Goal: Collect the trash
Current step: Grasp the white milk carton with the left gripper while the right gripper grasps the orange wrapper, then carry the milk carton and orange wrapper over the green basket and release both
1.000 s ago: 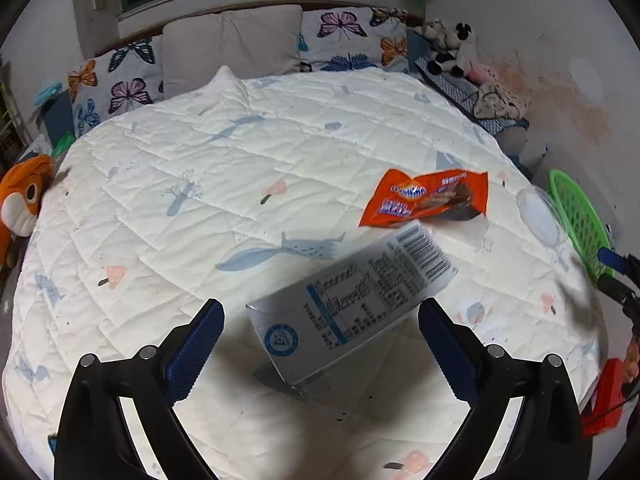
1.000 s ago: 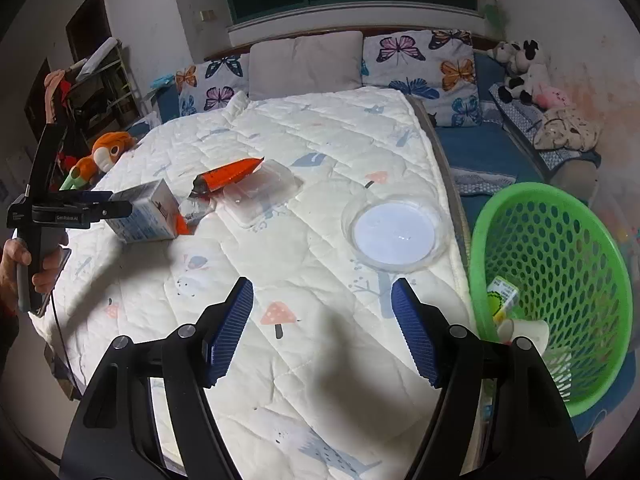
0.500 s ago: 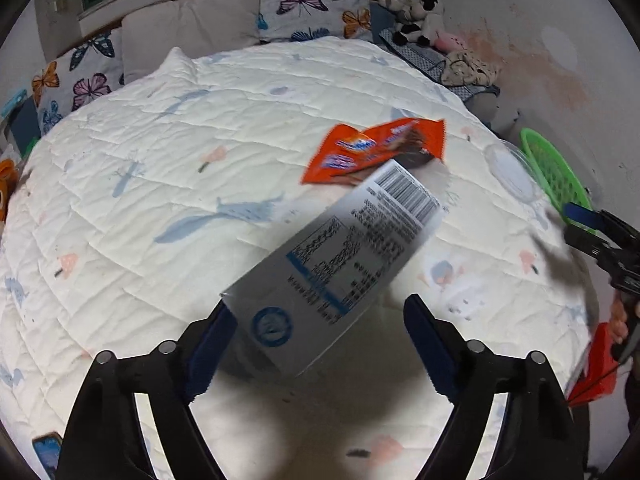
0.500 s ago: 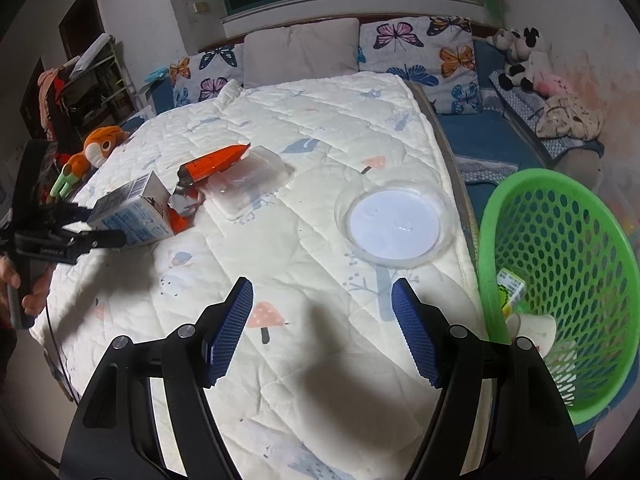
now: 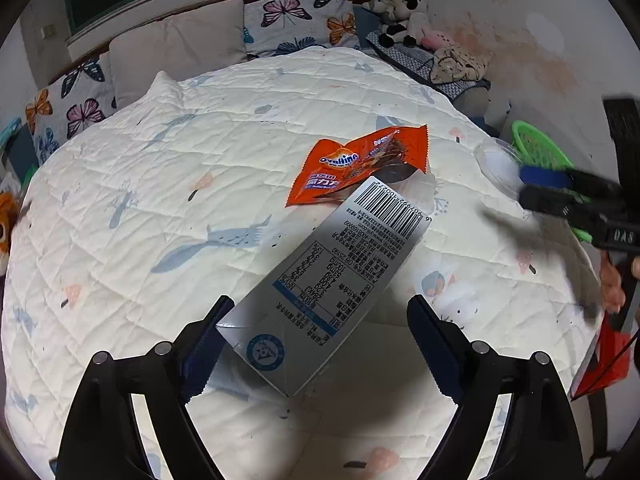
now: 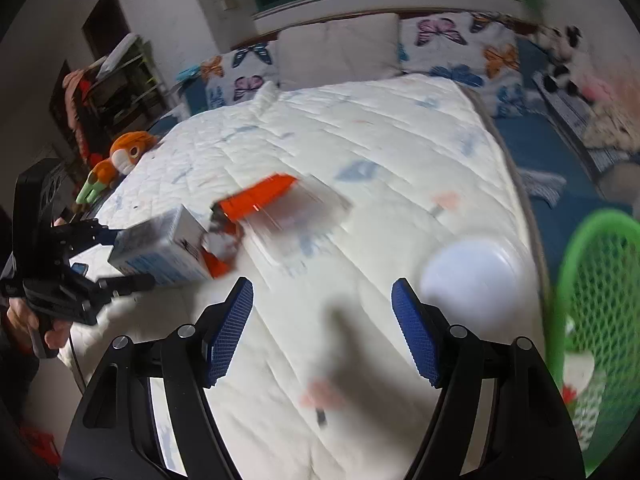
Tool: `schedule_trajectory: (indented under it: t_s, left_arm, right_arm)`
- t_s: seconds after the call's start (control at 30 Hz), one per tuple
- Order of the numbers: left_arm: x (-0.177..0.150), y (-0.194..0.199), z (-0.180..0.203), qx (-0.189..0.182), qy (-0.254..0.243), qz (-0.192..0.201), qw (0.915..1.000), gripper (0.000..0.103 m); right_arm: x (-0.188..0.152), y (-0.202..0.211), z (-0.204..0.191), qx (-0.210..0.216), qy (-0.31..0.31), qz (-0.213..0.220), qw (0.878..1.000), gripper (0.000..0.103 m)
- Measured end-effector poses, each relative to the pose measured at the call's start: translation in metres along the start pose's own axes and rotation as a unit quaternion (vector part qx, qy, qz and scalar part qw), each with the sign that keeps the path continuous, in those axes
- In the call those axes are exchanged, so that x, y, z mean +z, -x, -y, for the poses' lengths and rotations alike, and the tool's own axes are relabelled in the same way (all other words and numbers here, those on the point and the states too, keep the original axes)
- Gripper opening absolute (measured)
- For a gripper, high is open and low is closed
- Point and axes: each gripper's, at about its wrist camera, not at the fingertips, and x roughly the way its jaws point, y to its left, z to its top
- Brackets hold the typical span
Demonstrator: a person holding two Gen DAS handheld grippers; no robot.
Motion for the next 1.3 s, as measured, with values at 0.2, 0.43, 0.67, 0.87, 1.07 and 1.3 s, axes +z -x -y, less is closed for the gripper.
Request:
schedule_trajectory:
  t_s: [0.2,0.43,0.67,0.87,1.07,1.3]
  left_arm:
    - [0.003,-0.008,-0.001,-0.005,-0.001,0.003,1.0000,0.084]
    - [0.004,-0.011,-0.006,-0.021,0.006,0.001,0.9998,0.082]
    - [0.006,-0.014,-0.004,-0.019,0.000,0.000,0.9998,0.082]
    - [0.008,-0.019,-0.004,-0.019,0.000,-0.001,0.9998,0.082]
    - [0.010,-0.022,0.002,-0.016,-0.009,-0.001,0.9998,0.076]
    - [0.006,-0.014,0.005,-0.022,-0.008,0.010,0.9997,0.063]
  right_arm:
    - [0.029,-0.031,-0.020,0.025,0.040,-0.013,0.999,0.072]
    - [0.046,-0.060,-0.042,0.019,0.109,-0.028,0.994,0.073]
    - [0.054,-0.076,-0.048,0.014,0.143,-0.034,0.989,0.076]
    - [0.057,-0.082,-0.049,0.022,0.149,-0.041,0.988,0.070]
    - [0.054,-0.084,-0.051,0.021,0.148,-0.040,0.988,0.066]
    - [0.047,-0.065,-0.048,0.016,0.132,-0.020,0.991,0.065]
